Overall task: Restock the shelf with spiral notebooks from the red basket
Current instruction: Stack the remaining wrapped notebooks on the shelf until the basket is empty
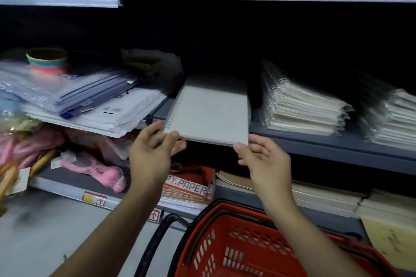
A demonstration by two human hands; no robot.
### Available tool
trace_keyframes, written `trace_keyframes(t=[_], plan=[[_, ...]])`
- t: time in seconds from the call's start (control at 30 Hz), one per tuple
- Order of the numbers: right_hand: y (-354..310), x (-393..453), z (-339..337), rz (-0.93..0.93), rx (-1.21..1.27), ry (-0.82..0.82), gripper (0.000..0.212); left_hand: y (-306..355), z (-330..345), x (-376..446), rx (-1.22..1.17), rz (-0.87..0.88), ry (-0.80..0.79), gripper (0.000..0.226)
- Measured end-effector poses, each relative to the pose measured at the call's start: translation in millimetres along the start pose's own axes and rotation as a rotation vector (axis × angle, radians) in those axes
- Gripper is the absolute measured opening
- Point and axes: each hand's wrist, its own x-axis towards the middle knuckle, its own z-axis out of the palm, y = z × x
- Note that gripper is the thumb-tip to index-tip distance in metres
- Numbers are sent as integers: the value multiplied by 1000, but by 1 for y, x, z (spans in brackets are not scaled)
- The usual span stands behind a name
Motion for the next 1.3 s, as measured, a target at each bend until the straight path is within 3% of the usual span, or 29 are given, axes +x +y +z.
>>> trace_keyframes(t=[0.23, 0.73, 1.07, 1.3], plan=[[-1, 37, 18, -60, -73, 171, 38, -7, 23, 48, 252, 109, 45, 41], [-4, 84, 44, 127, -101, 252, 38, -33, 47, 99, 269, 92, -38, 43], [-16, 55, 17, 89, -19, 98, 62, -13, 36, 59, 269, 76, -168, 48], [-33, -8, -55, 125, -138, -34, 47, -3, 35, -25, 244, -12, -229, 33]])
